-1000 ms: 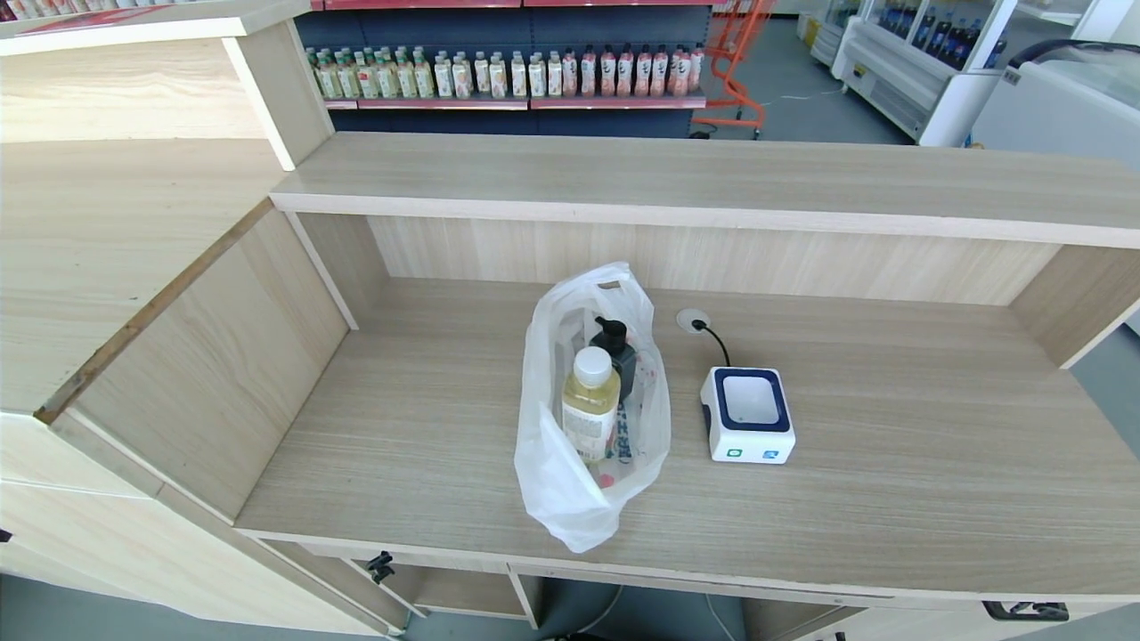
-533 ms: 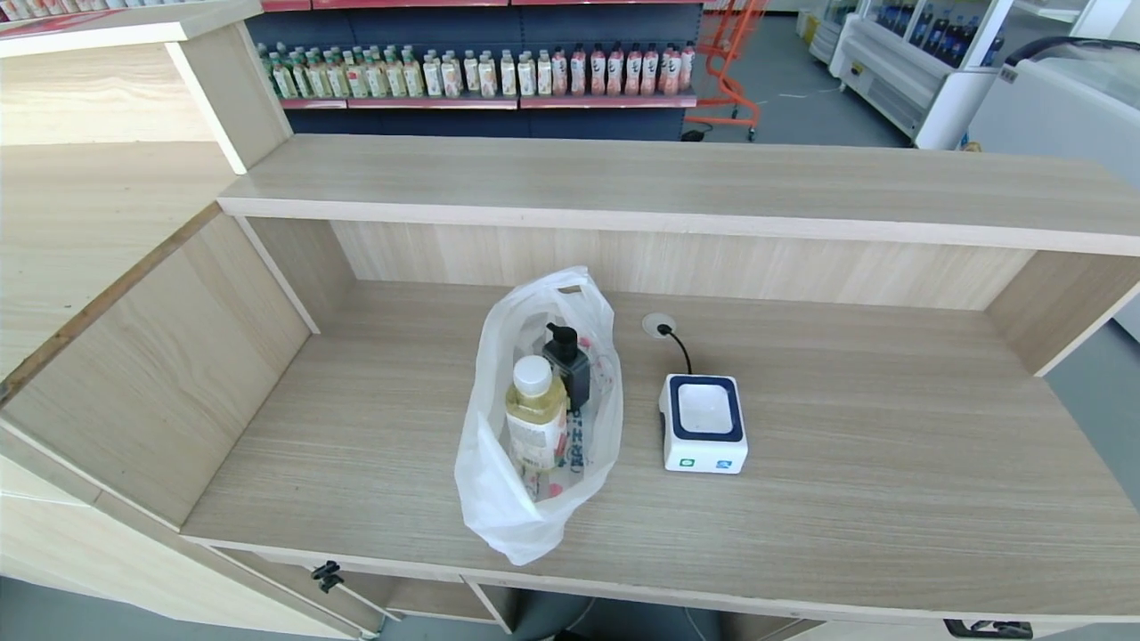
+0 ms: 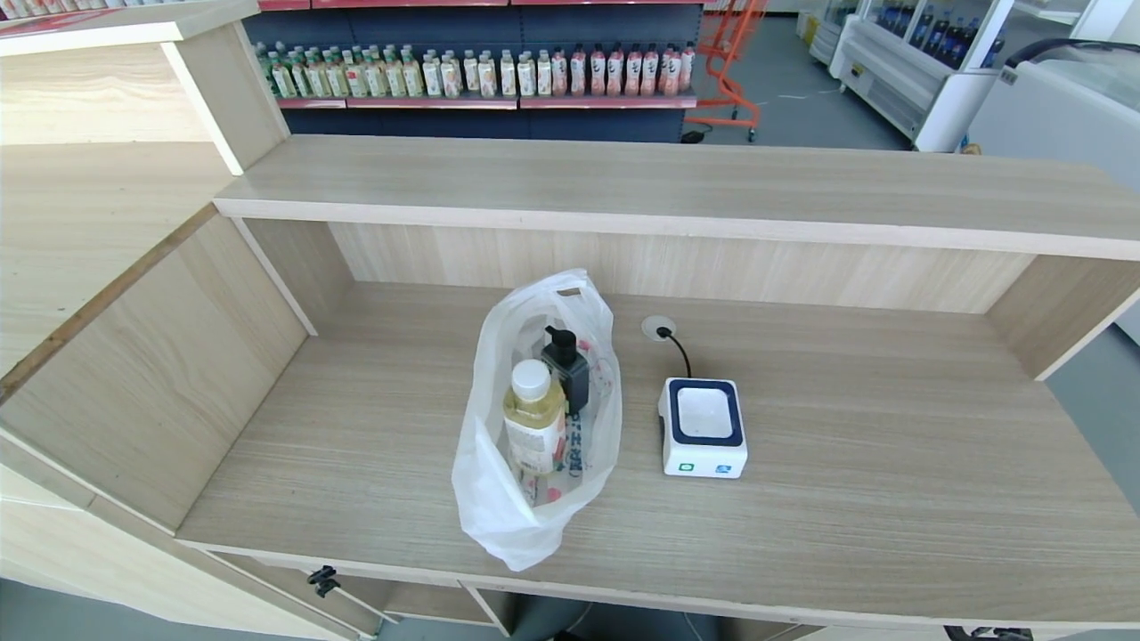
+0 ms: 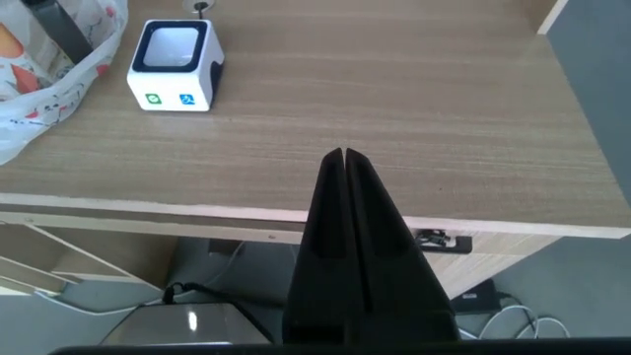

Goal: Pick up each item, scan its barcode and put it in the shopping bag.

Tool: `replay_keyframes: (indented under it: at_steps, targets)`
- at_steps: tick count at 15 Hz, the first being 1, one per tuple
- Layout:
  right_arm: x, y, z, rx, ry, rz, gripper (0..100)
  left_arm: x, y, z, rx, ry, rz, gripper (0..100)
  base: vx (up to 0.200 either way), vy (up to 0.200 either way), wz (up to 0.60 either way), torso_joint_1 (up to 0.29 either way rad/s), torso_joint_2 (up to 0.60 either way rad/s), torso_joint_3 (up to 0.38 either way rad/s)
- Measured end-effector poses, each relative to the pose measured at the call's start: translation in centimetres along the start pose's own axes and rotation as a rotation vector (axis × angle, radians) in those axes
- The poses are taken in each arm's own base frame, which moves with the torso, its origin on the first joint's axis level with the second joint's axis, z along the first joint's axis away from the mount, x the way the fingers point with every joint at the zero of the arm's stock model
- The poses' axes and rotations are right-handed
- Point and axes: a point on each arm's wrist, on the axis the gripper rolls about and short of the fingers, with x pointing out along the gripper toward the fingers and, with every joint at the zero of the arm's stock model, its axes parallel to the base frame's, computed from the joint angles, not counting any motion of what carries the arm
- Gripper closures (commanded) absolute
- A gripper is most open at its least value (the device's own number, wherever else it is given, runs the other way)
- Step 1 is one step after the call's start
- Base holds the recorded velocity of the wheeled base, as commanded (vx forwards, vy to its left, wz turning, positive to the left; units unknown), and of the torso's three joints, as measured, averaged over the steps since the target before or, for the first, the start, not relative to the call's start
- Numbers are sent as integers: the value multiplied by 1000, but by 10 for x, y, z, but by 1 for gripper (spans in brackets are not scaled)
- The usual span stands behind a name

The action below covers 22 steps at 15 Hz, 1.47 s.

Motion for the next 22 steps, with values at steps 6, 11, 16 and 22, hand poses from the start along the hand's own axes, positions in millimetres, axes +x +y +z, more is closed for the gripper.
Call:
replay_keyframes:
  at_steps: [6,11,16,22]
  targets:
    - [0,0,0,0,1,0,100,0,0,0,0,0,0,0,100,0,0,-4,1,1]
    - [0,0,0,0,2,0,100,0,0,0,0,0,0,0,0,0,0,0,0,0]
    - [0,0,0,0,2,-1,100,0,0,0,0,0,0,0,0,0,0,0,0,0]
    - [0,0,0,-2,2,0,100,0,0,0,0,0,0,0,0,0,0,0,0,0]
